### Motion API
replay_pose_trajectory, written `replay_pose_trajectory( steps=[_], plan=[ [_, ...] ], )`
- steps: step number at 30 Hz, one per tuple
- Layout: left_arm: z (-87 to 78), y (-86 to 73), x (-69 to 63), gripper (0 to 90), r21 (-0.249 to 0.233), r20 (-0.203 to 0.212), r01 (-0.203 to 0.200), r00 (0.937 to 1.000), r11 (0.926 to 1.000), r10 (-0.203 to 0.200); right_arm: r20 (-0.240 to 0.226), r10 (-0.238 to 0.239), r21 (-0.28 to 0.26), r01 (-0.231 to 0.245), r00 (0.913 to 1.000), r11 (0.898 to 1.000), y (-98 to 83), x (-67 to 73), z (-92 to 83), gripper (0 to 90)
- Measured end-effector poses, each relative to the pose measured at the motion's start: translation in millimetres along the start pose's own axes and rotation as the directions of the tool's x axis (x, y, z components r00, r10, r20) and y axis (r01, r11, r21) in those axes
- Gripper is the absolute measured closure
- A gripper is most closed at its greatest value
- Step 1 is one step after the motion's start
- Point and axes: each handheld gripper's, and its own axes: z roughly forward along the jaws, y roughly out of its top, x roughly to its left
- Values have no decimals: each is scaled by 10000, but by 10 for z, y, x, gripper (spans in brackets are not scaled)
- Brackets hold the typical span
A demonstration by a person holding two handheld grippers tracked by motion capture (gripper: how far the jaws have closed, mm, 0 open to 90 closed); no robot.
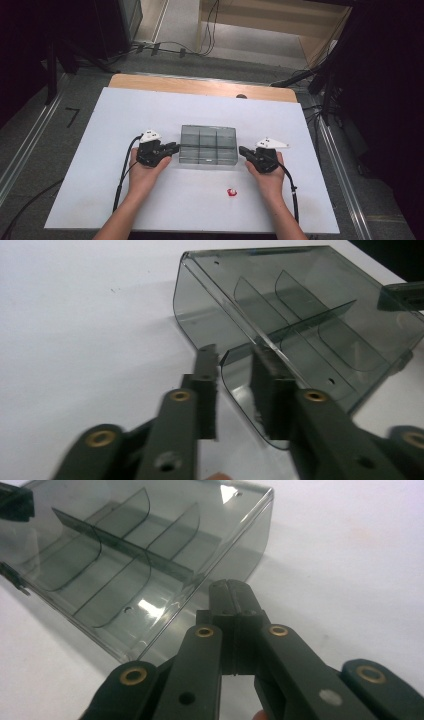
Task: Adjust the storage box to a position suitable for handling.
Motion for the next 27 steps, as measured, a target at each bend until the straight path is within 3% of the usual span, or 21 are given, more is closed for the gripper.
replay_pose_trajectory(
  steps=[4,6,8,11,13,16,18,23,24,26,27],
  plan=[
    [-137,-36,4,483,-349,190,-429,9989,9985,435,-137,105,-308,-109,9999,9995,-38,-2,-112,846],
    [-217,-57,-9,456,-650,389,-636,9970,9959,662,-229,125,-422,-134,9997,9990,-55,-2,-138,846],
    [-290,-70,-22,270,-795,417,-786,9958,9937,821,-367,60,-403,-75,9993,9992,-89,11,-186,847],
    [-388,-97,-50,147,-983,623,-782,9945,9921,845,-566,203,-563,-235,9982,9981,-102,19,-247,847],
    [-446,-115,-77,83,-1102,500,-978,9933,9891,1038,-631,237,-627,-277,9977,9976,-101,28,-267,847],
    [-516,-144,-111,23,-1327,688,-1062,9909,9854,1160,-862,217,-805,-287,9960,9963,-83,116,-340,832],
    [-558,-172,-145,1,-1497,1047,-1111,9863,9825,1275,-967,89,-809,-168,9953,9966,-76,184,-354,824],
    [-573,-181,-171,0,-1614,1176,-1080,9848,9810,1277,-1368,-227,-738,127,9903,9972,-65,312,-327,796],
    [-569,-182,-176,0,-1629,1221,-1051,9845,9810,1257,-1693,-268,-671,156,9852,9976,-59,385,-314,796],
    [-557,-184,-194,0,-1605,1239,-1076,9840,9812,1281,-1846,-364,-680,242,9821,9974,-54,423,-306,796],
    [-552,-185,-202,0,-1549,1253,-1145,9830,9813,1345,-2040,-532,-684,400,9775,9969,-50,506,-283,798]
  ],
)
